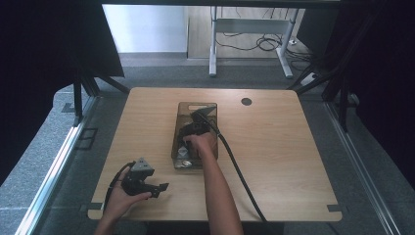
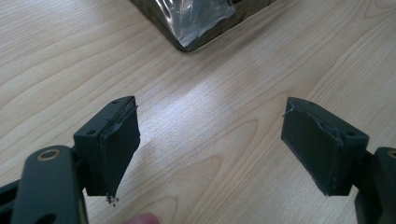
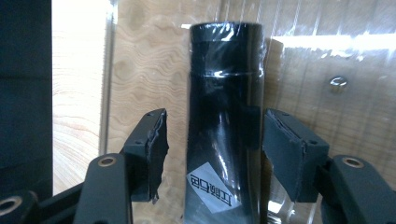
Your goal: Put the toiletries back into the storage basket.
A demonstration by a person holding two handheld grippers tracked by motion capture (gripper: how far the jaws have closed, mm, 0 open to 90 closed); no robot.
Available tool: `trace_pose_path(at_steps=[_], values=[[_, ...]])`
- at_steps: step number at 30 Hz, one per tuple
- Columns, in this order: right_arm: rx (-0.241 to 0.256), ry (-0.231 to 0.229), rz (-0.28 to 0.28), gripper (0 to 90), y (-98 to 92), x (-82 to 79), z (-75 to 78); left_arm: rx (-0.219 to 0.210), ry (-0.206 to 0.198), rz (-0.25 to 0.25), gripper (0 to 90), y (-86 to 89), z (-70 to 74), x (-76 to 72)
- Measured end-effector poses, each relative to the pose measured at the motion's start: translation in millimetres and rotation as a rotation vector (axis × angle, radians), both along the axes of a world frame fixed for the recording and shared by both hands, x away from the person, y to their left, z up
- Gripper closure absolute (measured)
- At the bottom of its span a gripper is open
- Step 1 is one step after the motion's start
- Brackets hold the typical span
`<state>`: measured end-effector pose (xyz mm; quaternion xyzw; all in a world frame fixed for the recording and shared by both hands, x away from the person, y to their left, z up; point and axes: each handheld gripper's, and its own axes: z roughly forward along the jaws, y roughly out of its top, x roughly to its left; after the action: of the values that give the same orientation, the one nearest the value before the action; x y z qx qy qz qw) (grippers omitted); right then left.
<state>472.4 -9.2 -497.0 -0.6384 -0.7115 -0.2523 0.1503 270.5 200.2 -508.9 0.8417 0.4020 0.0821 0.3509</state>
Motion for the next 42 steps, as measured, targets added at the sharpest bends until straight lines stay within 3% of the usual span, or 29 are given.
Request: trace_pose_path(at_steps=[5, 19, 27, 32, 36, 42], values=[[-0.041, -0.062, 0.033, 41.5, -0.3, -1.7, 12.6, 0.0, 0.001, 0.0, 19.7, 0.2, -0.3, 0.4], [-0.03, -0.142, 0.125, 41.9, -0.4, -9.3, 30.5, 0.007, 0.004, 0.017, 19.7, 2.3, -2.6, 0.7], [-0.011, -0.163, 0.163, 42.0, -4.8, -14.6, 32.1, 0.013, 0.003, 0.025, 19.7, 1.7, -2.4, 0.1], [-0.034, -0.204, 0.217, 41.4, -11.1, -19.2, 39.6, 0.024, 0.001, 0.029, 19.7, 3.3, -3.4, 0.3], [-0.04, -0.264, 0.262, 41.2, -18.8, -25.8, 46.9, 0.025, -0.009, 0.03, 19.7, 3.9, -1.5, -1.1], [-0.021, -0.327, 0.312, 42.2, -36.5, -38.2, 52.1, 0.03, -0.015, 0.03, 19.7, 3.0, -0.5, -2.1]])
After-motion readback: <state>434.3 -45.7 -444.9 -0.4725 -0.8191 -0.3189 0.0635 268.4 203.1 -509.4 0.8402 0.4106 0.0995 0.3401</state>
